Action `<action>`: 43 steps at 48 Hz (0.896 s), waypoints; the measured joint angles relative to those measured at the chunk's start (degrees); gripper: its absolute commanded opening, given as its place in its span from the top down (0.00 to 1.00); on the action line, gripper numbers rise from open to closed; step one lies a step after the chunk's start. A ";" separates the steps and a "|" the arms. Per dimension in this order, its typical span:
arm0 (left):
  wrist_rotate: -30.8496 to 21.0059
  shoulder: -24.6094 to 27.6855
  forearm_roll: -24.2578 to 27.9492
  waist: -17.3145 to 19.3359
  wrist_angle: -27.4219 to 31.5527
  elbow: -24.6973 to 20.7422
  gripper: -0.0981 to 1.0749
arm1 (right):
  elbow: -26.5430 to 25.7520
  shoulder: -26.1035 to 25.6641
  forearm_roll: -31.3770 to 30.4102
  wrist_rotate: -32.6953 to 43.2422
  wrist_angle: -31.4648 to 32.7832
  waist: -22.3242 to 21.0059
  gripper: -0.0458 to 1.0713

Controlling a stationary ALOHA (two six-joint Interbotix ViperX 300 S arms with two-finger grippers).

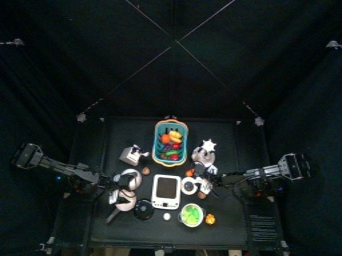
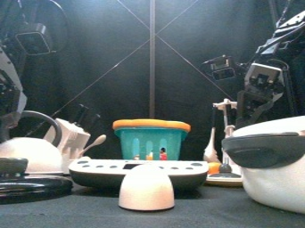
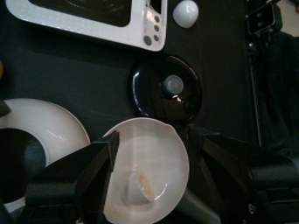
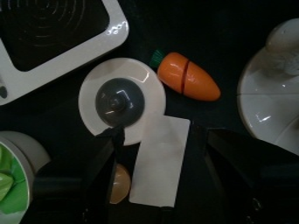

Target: Grab egg bottom

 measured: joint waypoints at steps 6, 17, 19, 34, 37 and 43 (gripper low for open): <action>-0.09 1.23 0.79 -0.26 -4.48 0.00 0.10 | 0.00 0.00 -0.44 0.00 0.00 0.00 0.12; -0.09 8.35 4.66 -3.69 -14.59 -3.08 0.10 | 0.09 -0.26 -1.05 0.00 0.00 0.00 0.12; 0.00 10.55 6.06 -4.48 -16.00 -4.04 0.10 | 0.00 -0.26 -1.23 0.00 0.00 0.00 0.12; 0.00 26.72 19.16 -5.98 -19.95 -13.18 0.10 | 0.00 -0.26 -1.58 0.00 0.18 0.00 0.12; 0.00 28.92 21.18 -5.98 -20.13 -15.12 0.10 | 0.00 -0.35 -1.58 0.00 0.18 0.00 0.12; 0.18 33.22 24.08 -5.89 -21.36 -19.51 0.10 | 0.00 -0.62 -1.67 0.00 0.26 0.00 0.12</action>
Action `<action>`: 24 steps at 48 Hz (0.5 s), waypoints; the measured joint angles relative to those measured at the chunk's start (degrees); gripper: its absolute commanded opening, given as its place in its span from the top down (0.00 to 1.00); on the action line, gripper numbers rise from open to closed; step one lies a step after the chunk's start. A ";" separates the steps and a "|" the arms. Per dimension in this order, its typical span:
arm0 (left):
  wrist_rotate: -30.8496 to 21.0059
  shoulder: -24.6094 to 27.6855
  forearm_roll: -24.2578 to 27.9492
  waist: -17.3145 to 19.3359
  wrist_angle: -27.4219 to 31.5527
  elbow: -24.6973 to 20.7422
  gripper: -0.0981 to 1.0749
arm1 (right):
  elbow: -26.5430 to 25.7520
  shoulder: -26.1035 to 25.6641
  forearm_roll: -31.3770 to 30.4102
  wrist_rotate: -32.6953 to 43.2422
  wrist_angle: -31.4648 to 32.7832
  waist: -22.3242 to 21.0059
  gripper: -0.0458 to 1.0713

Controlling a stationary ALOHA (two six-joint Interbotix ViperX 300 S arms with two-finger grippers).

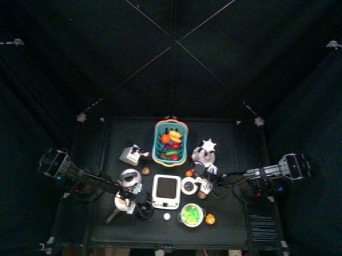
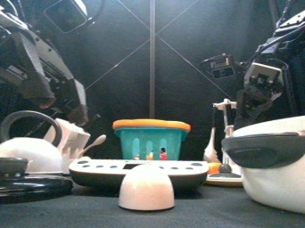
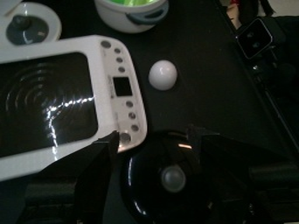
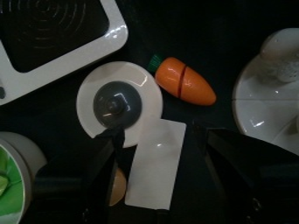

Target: Grab egg bottom

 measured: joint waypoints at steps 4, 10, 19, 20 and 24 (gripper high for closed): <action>-0.09 2.55 1.76 0.00 -1.32 -2.20 0.10 | 0.00 0.00 -0.44 -0.09 0.00 0.00 0.12; -0.09 6.86 4.57 0.00 -3.69 -5.62 0.10 | 0.00 -0.09 -0.97 -0.09 0.00 -0.09 0.12; -0.18 12.30 5.54 0.09 -5.36 -9.58 0.11 | 0.00 0.00 -1.05 -0.09 0.09 0.00 0.12; -0.18 12.83 5.54 0.09 -5.36 -9.93 0.11 | 0.09 0.00 -1.05 -0.09 0.09 0.00 0.12; -0.09 14.50 5.54 0.09 -5.36 -11.07 0.11 | 0.26 -0.09 -1.05 -0.09 0.09 -0.09 0.12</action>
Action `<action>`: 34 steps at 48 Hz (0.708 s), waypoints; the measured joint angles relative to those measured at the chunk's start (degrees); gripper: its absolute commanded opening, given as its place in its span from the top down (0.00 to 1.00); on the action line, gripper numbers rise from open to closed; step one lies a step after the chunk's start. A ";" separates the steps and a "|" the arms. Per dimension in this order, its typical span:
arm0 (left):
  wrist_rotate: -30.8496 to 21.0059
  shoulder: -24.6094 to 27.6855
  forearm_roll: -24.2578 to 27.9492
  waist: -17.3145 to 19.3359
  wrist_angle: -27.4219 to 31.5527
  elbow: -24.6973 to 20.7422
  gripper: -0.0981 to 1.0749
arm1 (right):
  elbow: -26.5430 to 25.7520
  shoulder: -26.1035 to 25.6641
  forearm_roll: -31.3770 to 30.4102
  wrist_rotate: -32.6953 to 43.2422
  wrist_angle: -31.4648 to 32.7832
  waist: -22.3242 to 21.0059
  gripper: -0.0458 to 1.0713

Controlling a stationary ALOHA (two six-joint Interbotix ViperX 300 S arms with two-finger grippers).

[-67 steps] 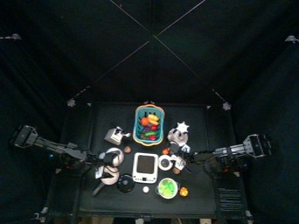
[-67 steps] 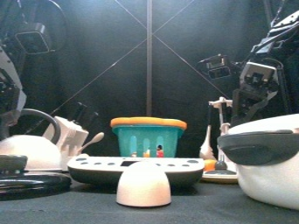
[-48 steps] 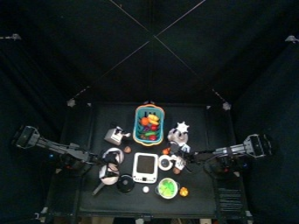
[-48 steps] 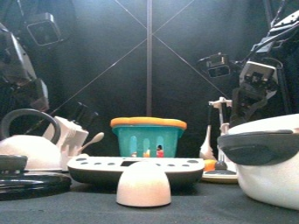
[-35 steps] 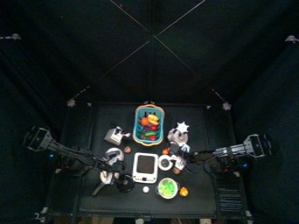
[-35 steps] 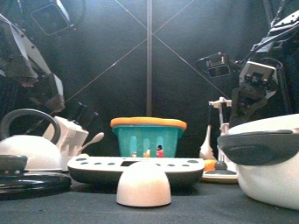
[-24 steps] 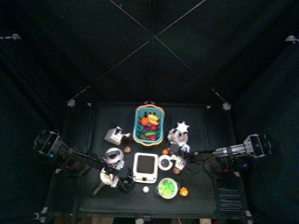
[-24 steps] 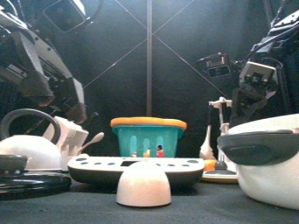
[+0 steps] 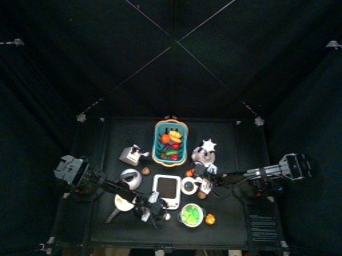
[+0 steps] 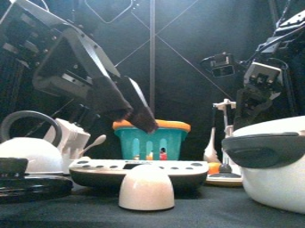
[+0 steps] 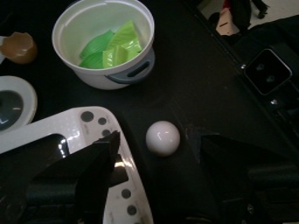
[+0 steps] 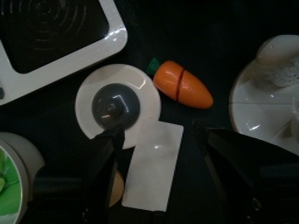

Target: Grab egg bottom

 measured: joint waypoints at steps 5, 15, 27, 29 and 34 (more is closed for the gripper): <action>-0.09 1.76 0.00 0.00 0.00 -0.97 0.11 | 0.09 0.00 0.00 0.00 0.00 0.09 0.12; -0.26 3.34 -1.23 -0.09 -0.18 -2.02 0.11 | 0.44 0.00 0.00 0.00 -0.09 0.09 0.12; -0.44 5.45 -2.29 -1.41 -0.18 -2.72 0.11 | 0.70 0.00 0.00 0.09 0.00 0.18 0.12; -0.35 5.71 -2.55 -1.67 -0.26 -2.64 0.11 | 0.79 0.09 0.00 0.00 0.00 0.09 0.12; -0.44 6.24 -3.34 -2.11 -0.09 -2.72 0.11 | 0.70 0.00 0.00 0.00 0.00 0.09 0.12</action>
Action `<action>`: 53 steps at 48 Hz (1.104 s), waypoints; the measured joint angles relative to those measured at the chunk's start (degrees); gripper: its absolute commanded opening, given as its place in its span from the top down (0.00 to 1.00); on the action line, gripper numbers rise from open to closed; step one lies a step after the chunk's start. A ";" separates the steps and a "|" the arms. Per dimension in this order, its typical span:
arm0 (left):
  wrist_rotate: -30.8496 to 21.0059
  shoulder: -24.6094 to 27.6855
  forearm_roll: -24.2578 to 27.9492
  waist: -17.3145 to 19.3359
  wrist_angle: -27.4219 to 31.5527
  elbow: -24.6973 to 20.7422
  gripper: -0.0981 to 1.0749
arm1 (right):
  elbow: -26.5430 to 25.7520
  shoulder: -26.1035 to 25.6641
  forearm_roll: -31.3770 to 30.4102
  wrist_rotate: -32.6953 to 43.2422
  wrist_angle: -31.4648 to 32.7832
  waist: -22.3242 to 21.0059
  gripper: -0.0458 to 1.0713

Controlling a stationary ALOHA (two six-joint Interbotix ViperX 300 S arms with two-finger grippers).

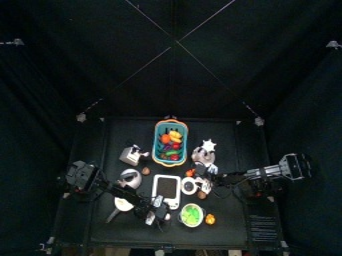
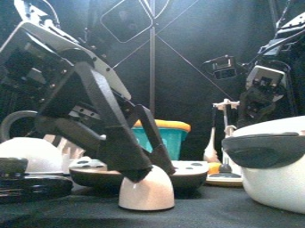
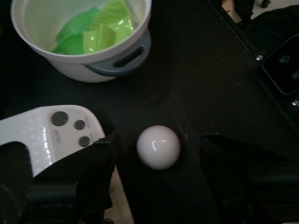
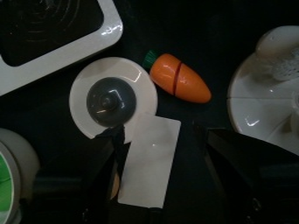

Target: Grab egg bottom

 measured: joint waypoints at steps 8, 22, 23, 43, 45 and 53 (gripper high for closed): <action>0.26 0.44 -0.26 0.00 0.26 -0.09 0.12 | 0.09 0.00 0.00 0.09 -0.09 0.00 0.12; 0.18 0.97 -0.44 0.18 1.85 -0.35 0.22 | 0.09 0.00 -0.09 0.18 0.00 0.09 0.12; 0.18 1.05 -0.44 0.18 2.02 -0.26 0.23 | 0.00 0.09 0.00 0.18 -0.09 0.09 0.12; 0.44 -0.44 -1.23 0.26 4.13 -0.44 0.25 | 0.09 0.09 -0.09 0.18 0.00 0.00 0.12; 0.53 -1.05 -1.23 0.26 4.22 -0.35 0.25 | 0.09 0.09 -0.09 0.18 0.00 0.09 0.12; 0.44 -3.78 -0.88 0.18 4.22 0.09 0.25 | 0.09 0.00 -0.09 0.18 -0.09 0.00 0.12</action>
